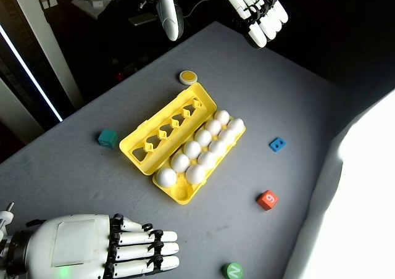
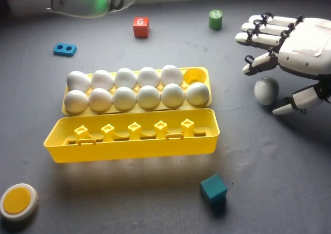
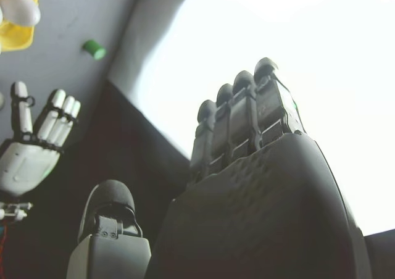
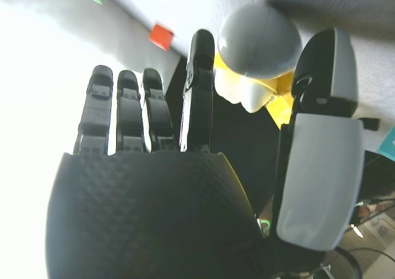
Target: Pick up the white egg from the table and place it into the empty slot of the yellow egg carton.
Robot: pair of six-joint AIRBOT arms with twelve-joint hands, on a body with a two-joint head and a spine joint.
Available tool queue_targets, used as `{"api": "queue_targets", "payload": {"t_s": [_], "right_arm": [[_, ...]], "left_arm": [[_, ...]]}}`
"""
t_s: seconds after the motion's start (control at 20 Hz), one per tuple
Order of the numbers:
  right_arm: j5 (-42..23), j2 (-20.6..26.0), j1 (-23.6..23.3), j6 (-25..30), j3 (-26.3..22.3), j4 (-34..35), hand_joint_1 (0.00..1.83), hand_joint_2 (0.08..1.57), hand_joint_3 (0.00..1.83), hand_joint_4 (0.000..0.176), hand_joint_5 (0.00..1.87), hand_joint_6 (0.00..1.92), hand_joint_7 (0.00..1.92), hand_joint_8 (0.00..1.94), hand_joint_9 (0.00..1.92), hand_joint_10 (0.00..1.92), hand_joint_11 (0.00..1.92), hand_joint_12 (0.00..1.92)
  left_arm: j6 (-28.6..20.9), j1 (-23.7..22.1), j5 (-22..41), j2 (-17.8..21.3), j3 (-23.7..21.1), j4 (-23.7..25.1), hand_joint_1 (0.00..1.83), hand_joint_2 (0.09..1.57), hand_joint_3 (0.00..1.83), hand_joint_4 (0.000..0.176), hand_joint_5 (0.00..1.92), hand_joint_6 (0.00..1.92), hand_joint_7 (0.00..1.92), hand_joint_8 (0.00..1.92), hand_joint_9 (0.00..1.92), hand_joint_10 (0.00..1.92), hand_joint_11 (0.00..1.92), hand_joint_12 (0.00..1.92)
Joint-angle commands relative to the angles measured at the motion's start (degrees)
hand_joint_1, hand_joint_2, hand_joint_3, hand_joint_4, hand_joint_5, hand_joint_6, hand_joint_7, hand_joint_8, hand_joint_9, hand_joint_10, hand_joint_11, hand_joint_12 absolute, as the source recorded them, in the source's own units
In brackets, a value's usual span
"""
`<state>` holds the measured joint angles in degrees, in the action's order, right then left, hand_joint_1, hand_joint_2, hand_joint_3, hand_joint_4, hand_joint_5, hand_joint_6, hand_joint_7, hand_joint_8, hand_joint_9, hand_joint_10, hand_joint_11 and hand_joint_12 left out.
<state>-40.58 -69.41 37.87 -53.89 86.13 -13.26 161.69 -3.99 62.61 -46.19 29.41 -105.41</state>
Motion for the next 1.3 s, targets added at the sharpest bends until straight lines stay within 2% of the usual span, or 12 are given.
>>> {"api": "queue_targets", "payload": {"t_s": [0.0, 0.05, 0.4, 0.45, 0.5, 0.65, 0.7, 0.75, 0.9, 1.0, 1.1, 1.25], "right_arm": [[-6.9, 0.2, -0.7, 0.2, 0.4, 1.6, 0.81, 0.85, 0.00, 0.077, 0.73, 0.02, 0.08, 0.01, 0.00, 0.00, 0.00, 0.00], [-7.1, 0.0, -0.7, 0.4, 0.4, 1.6, 0.80, 0.85, 0.00, 0.087, 0.74, 0.02, 0.07, 0.00, 0.00, 0.00, 0.00, 0.00], [-7.1, -0.3, -0.6, 0.4, 0.4, 1.6, 0.93, 0.88, 0.01, 0.100, 0.99, 0.02, 0.16, 0.01, 0.00, 0.00, 0.00, 0.00], [-7.1, -0.3, -0.6, 0.4, 0.5, 1.6, 0.97, 0.90, 0.00, 0.075, 1.04, 0.02, 0.22, 0.01, 0.00, 0.00, 0.00, 0.00], [-7.1, -0.3, -0.6, 0.4, 0.5, 1.6, 1.10, 0.97, 0.00, 0.172, 1.34, 0.29, 0.29, 0.01, 0.03, 0.00, 0.00, 0.00], [-7.1, -0.3, -0.6, 0.4, 0.5, 1.6, 1.11, 0.97, 0.00, 0.176, 1.35, 0.31, 0.30, 0.01, 0.05, 0.01, 0.00, 0.00], [-7.1, -0.3, -0.6, 0.4, 0.5, 1.6, 1.12, 1.00, 0.00, 0.089, 1.26, 0.49, 0.32, 0.00, 0.06, 0.00, 0.00, 0.00], [-7.1, -0.3, -0.6, 0.4, 0.5, 1.6, 1.14, 1.02, 0.00, 0.020, 1.23, 0.56, 0.32, 0.00, 0.07, 0.00, 0.00, 0.00], [-7.6, -0.3, -0.7, 0.7, 0.4, 1.6, 1.12, 1.03, 0.00, 0.028, 1.18, 0.65, 0.31, 0.01, 0.07, 0.00, 0.00, 0.00], [-7.9, -0.3, -1.2, 2.9, 0.4, 3.1, 1.14, 1.02, 0.00, 0.010, 1.21, 0.59, 0.29, 0.00, 0.06, 0.00, 0.00, 0.00], [-7.9, 0.1, -2.0, 5.9, 0.2, 4.5, 1.13, 1.02, 0.00, 0.044, 1.22, 0.58, 0.29, 0.00, 0.05, 0.00, 0.00, 0.00], [-7.9, 0.2, -3.6, 7.7, -1.6, 8.7, 1.13, 1.02, 0.00, 0.031, 1.21, 0.60, 0.27, 0.00, 0.03, 0.00, 0.00, 0.00]], "left_arm": [[-0.2, -0.2, -0.9, -0.1, 0.1, 6.1, 0.00, 1.18, 0.00, 0.000, 0.10, 0.00, 0.08, 0.01, 0.05, 0.01, 0.00, 0.00], [-0.2, -0.2, -0.9, -0.1, 0.1, 6.2, 0.00, 1.19, 0.01, 0.000, 0.12, 0.01, 0.10, 0.01, 0.06, 0.01, 0.00, 0.00], [-0.2, -0.2, -0.9, -0.1, 0.1, 6.2, 0.00, 1.18, 0.00, 0.000, 0.08, 0.00, 0.06, 0.00, 0.02, 0.00, 0.00, 0.00], [-0.2, -0.2, -0.9, -0.1, 0.1, 6.2, 0.00, 1.18, 0.00, 0.000, 0.08, 0.00, 0.07, 0.01, 0.03, 0.00, 0.00, 0.00], [-0.3, -0.2, -0.9, -0.1, 0.1, 6.2, 0.00, 1.17, 0.00, 0.000, 0.08, 0.00, 0.07, 0.00, 0.03, 0.00, 0.00, 0.00], [-0.3, -0.2, -0.9, -0.1, 0.1, 6.2, 0.00, 1.18, 0.00, 0.000, 0.10, 0.01, 0.08, 0.01, 0.04, 0.01, 0.00, 0.00], [-0.3, -0.2, -0.9, -0.1, 0.1, 6.2, 0.00, 1.17, 0.00, 0.000, 0.09, 0.00, 0.07, 0.00, 0.03, 0.00, 0.00, 0.00], [-0.3, -0.2, -0.9, -0.1, 0.1, 6.2, 0.00, 1.18, 0.00, 0.000, 0.11, 0.01, 0.08, 0.00, 0.03, 0.00, 0.00, 0.00], [-0.3, -0.2, -0.9, -0.1, 0.1, 6.2, 0.00, 1.18, 0.00, 0.000, 0.09, 0.00, 0.08, 0.00, 0.03, 0.00, 0.00, 0.00], [-0.3, -0.2, -0.9, -0.1, 0.1, 6.2, 0.00, 1.18, 0.00, 0.000, 0.07, 0.00, 0.05, 0.00, 0.01, 0.00, 0.00, 0.00], [-0.3, -0.2, -0.9, -0.1, 0.1, 6.1, 0.00, 1.18, 0.00, 0.000, 0.09, 0.01, 0.06, 0.00, 0.01, 0.00, 0.00, 0.00], [-0.3, -0.2, -1.0, -0.1, 0.1, 6.0, 0.00, 1.18, 0.00, 0.000, 0.07, 0.00, 0.05, 0.00, 0.01, 0.00, 0.00, 0.00]]}}
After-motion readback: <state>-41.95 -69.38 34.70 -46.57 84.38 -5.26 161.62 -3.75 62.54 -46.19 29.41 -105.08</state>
